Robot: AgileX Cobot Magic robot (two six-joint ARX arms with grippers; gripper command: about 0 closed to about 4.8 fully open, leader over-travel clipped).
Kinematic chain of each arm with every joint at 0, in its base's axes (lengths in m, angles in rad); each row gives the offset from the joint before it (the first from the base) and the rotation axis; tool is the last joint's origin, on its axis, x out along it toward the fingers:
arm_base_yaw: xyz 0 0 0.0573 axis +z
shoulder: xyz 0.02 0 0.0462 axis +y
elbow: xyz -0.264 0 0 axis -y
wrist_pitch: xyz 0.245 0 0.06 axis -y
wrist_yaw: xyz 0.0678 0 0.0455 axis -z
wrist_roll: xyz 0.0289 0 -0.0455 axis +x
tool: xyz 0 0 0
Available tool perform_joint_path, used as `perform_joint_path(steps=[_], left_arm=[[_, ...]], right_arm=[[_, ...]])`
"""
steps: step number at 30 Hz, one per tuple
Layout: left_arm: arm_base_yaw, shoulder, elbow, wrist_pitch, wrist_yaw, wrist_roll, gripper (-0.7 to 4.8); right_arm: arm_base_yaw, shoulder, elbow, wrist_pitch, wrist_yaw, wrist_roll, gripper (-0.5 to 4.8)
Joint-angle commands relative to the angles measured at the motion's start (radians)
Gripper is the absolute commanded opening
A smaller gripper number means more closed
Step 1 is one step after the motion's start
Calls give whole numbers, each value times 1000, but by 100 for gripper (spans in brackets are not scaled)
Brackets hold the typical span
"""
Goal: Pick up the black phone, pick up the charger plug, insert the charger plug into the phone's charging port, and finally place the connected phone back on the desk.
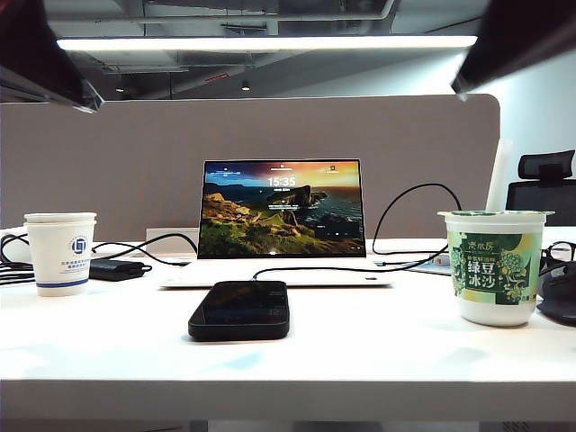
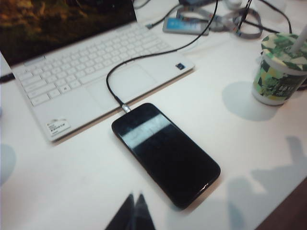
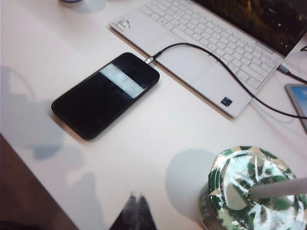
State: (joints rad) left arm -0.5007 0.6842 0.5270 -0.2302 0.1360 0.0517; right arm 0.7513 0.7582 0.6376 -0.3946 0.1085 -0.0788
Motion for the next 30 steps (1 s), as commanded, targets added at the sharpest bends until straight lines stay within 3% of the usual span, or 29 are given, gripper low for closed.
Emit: perform_joint_path(steps=[1, 5, 19, 30], left_arm=[[0, -67, -52, 55, -7, 4, -6], [0, -153, -113, 59, -44, 0, -6], [0, -349, -198, 60, -72, -3, -6], [0, -451, -278, 199, -72, -5, -6]], right_arm=[[1, -41, -68, 113, 14, 2, -1], [1, -54, -129, 219, 77, 4, -1], [4, -51, -131, 223, 77, 52, 0], [4, -52, -132, 212, 74, 52, 0]])
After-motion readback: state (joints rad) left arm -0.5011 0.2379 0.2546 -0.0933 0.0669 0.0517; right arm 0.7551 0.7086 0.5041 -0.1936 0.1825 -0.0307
